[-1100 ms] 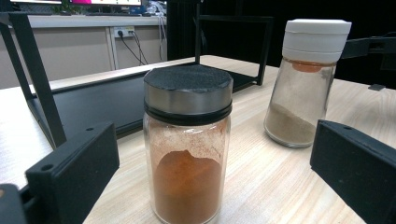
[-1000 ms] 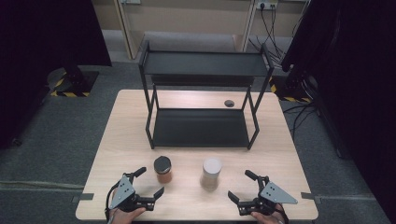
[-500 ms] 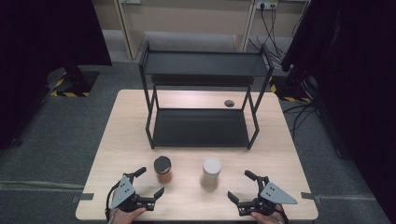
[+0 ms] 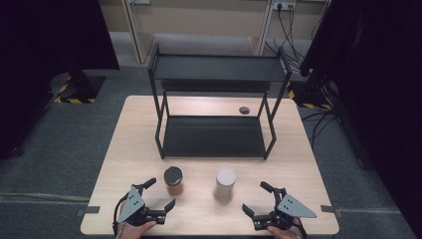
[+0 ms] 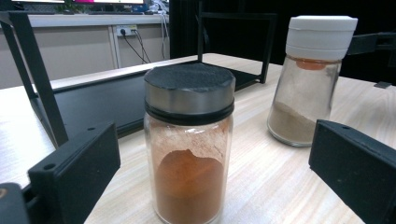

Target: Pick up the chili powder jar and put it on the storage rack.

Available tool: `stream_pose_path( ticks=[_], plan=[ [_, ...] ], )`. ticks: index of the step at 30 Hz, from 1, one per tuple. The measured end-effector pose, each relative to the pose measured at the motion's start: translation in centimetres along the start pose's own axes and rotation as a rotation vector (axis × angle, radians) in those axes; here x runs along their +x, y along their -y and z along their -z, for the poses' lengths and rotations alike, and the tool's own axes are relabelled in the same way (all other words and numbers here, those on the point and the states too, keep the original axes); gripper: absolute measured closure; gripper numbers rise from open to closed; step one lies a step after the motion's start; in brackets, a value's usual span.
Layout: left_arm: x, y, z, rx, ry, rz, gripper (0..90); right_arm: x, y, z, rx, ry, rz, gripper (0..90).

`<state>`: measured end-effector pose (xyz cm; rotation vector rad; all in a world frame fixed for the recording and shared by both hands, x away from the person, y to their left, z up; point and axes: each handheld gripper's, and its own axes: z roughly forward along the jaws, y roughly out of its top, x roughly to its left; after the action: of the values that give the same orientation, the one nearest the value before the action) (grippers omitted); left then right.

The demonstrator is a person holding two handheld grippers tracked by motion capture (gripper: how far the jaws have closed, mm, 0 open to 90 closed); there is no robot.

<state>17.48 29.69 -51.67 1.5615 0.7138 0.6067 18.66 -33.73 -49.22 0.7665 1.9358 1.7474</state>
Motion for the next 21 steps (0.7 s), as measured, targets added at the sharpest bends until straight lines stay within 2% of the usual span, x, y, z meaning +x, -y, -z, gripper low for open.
stream_pose_path(
  ticks=[12,21],
  plan=[
    [0.1,-0.9,-1.3,0.053,0.001,0.005,1.3,-0.1,0.0,-0.1,0.000,0.002,-0.009,0.6],
    [0.4,-1.6,-2.6,0.089,-0.015,0.003,3.7,-0.2,0.0,-0.1,-0.002,-0.002,-0.014,0.6]
  ],
)
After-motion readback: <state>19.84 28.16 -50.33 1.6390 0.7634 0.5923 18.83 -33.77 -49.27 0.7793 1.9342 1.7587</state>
